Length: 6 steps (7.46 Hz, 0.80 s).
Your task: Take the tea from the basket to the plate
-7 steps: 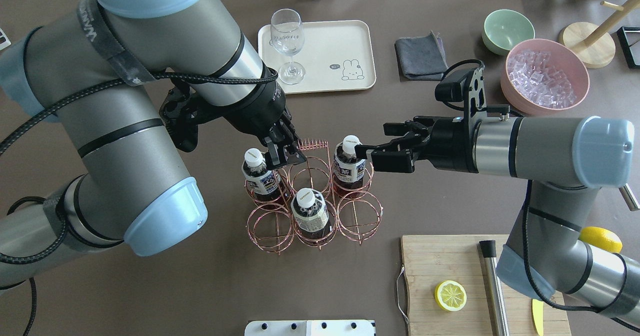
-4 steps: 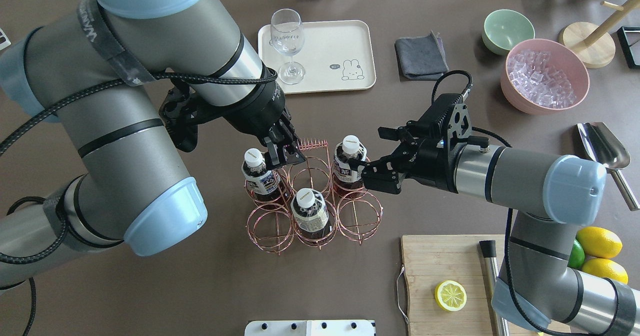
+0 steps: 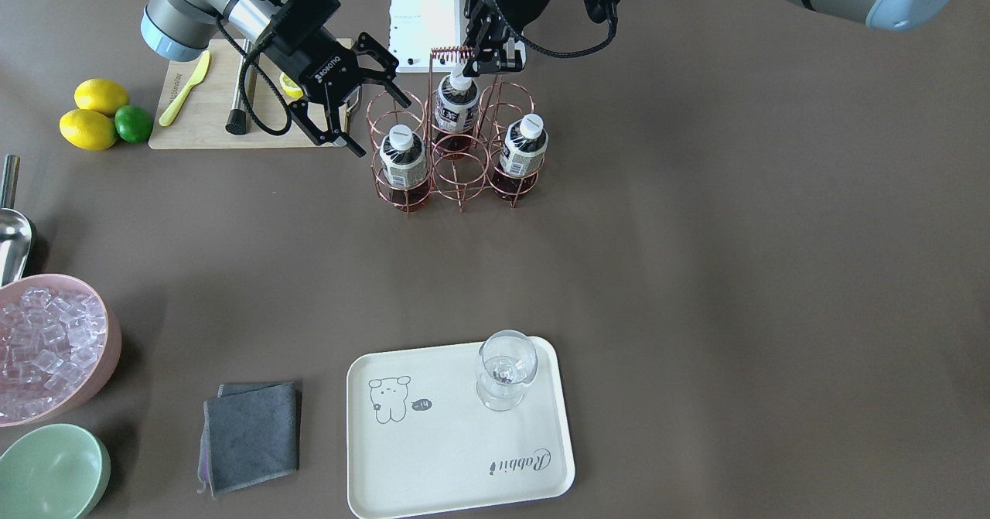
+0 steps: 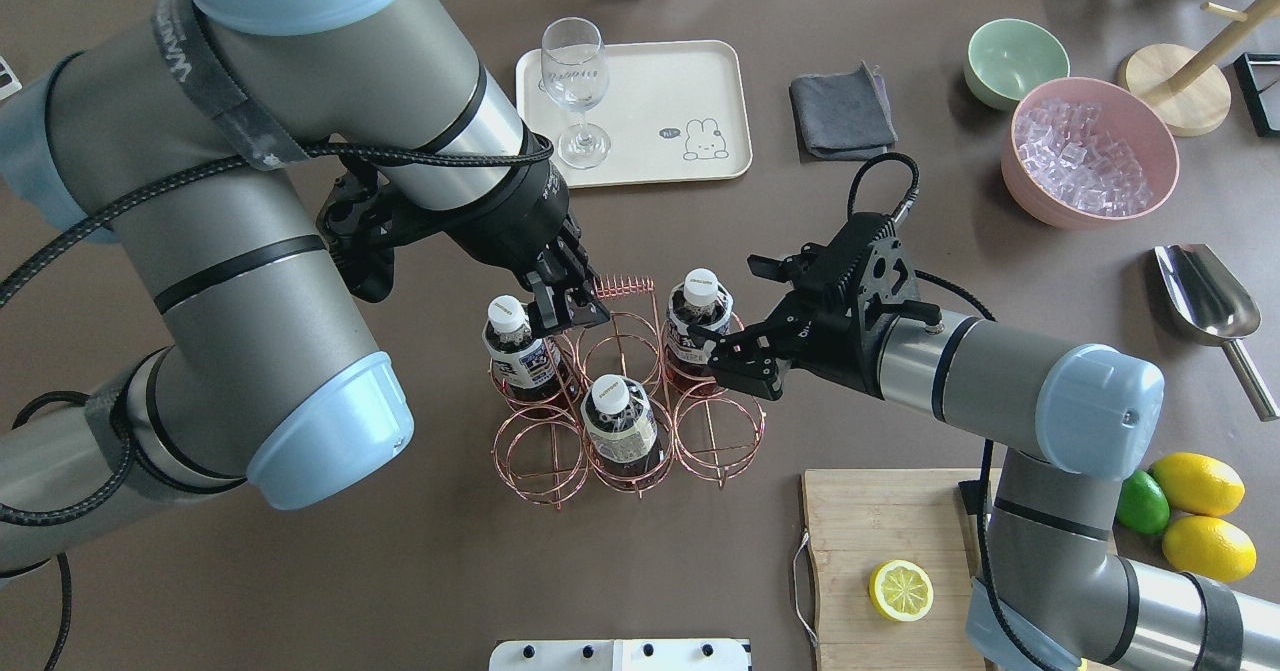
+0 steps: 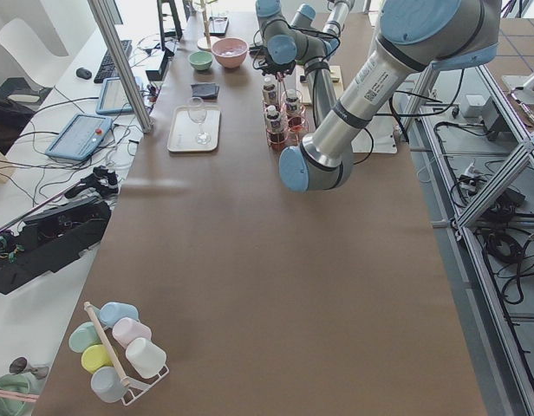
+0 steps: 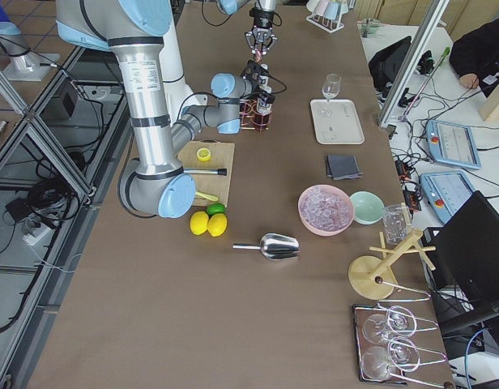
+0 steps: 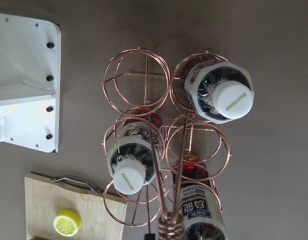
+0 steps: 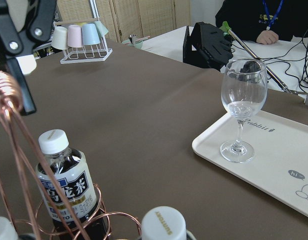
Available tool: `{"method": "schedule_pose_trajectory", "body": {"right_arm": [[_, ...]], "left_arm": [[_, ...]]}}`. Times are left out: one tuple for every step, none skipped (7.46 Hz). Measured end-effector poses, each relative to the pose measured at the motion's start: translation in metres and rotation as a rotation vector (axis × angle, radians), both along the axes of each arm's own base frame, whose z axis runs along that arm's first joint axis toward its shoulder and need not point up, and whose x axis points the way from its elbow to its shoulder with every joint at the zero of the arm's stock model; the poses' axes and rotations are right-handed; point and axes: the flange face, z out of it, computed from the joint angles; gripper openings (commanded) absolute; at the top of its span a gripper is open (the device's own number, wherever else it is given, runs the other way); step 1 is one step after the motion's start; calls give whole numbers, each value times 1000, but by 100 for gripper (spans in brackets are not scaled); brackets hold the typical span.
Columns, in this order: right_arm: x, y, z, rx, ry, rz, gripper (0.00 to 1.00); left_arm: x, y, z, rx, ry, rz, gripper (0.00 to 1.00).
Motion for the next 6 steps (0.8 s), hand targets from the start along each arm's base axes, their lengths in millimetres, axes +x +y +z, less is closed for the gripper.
{"method": "schedule_pose_trajectory", "body": {"right_arm": [[-5, 2, 0, 2, 4, 4, 99], [-9, 1, -2, 4, 3, 7, 99], [-12, -1, -8, 4, 9, 11, 98], [-15, -3, -14, 4, 12, 14, 92], [-14, -6, -17, 6, 13, 20, 72], [-12, -9, -19, 8, 15, 28, 55]], "left_arm": [[0, 0, 0, 0, 0, -1, 0], [-1, -1, 0, -1, 0, -2, 0], [-1, -1, 0, -1, 0, -2, 0], [-1, -1, 0, -1, -1, -3, 0], [-1, -1, 0, -1, -1, -3, 0], [-1, -1, 0, -1, -1, -3, 0]]}}
